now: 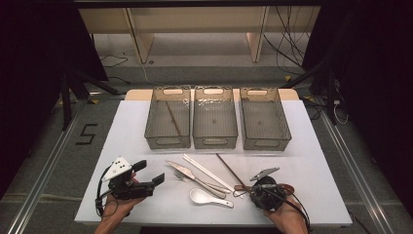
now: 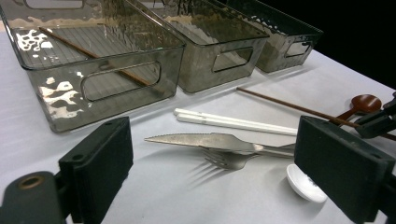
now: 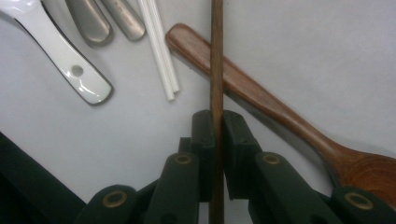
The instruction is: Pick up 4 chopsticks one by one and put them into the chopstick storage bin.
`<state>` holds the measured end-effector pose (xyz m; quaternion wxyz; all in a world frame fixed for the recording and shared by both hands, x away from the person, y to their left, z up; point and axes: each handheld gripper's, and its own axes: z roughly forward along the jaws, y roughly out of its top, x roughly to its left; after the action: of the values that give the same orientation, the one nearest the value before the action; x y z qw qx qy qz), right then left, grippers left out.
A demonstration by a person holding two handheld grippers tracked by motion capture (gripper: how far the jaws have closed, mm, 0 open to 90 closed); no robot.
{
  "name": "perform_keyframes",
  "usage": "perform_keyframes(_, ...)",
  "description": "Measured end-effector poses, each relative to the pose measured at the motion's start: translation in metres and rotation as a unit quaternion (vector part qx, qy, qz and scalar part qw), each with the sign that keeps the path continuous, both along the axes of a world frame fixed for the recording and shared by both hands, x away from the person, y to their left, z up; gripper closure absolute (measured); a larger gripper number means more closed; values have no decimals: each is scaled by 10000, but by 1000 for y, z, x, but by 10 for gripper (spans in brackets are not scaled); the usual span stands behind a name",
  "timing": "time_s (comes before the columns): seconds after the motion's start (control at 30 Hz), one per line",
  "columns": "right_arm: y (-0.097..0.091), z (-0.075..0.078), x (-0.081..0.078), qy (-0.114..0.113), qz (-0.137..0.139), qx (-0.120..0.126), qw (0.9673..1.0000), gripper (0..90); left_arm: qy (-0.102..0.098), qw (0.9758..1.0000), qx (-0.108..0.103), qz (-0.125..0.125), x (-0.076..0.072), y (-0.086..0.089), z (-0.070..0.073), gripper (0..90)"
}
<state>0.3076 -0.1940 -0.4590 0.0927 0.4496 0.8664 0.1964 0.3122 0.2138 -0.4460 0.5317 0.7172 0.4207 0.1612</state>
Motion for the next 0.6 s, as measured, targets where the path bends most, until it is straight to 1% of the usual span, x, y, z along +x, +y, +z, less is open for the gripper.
perform_keyframes(0.03, -1, 3, -1, -47, 10, 26, 10000, 847, 36, 10000, -20, -19, 0, -1, 0, 111)
perform_keyframes(0.1, -2, 10, -2, -163, 15, 153, 9997, 847, 109, 9999, -21, -19, 2, -3, 1, 111)
perform_keyframes(0.13, -2, 14, -3, -260, 20, 225, 9994, 847, 145, 9999, -59, -25, 2, -4, 2, 111)
perform_keyframes(0.17, -2, 17, -3, -305, 16, 330, 9990, 847, 198, 9997, -138, -50, 3, -6, 2, 111)
perform_keyframes(0.2, -2, 21, -3, -386, 30, 415, 9984, 847, 282, 9994, -181, -78, 5, -7, 3, 111)
perform_keyframes(0.23, 0, 23, -3, -486, 50, 484, 9976, 846, 355, 9990, -277, -69, 6, -11, 4, 111)
perform_keyframes(0.33, 8, 29, -1, -652, 155, 625, 9958, 846, 497, 9983, -265, -164, 9, -22, 9, 113)
perform_keyframes(0.37, 11, 30, 0, -723, 197, 659, 9950, 846, 573, 9976, -340, -208, 11, -26, 11, 116)
perform_keyframes(0.43, 17, 34, 3, -823, 242, 798, 9931, 845, 738, 9960, -416, -298, 16, -35, 14, 122)
perform_keyframes(0.5, 25, 37, 6, -950, 289, 837, 9915, 845, 936, 9933, -533, -413, 22, -46, 16, 131)
perform_keyframes(0.57, 32, 40, 8, -1005, 370, 908, 9901, 845, 1067, 9915, -573, -468, 29, -55, 18, 138)
perform_keyframes(0.6, 36, 41, 10, -1067, 405, 905, 9893, 845, 1136, 9903, -618, -505, 32, -59, 18, 139)
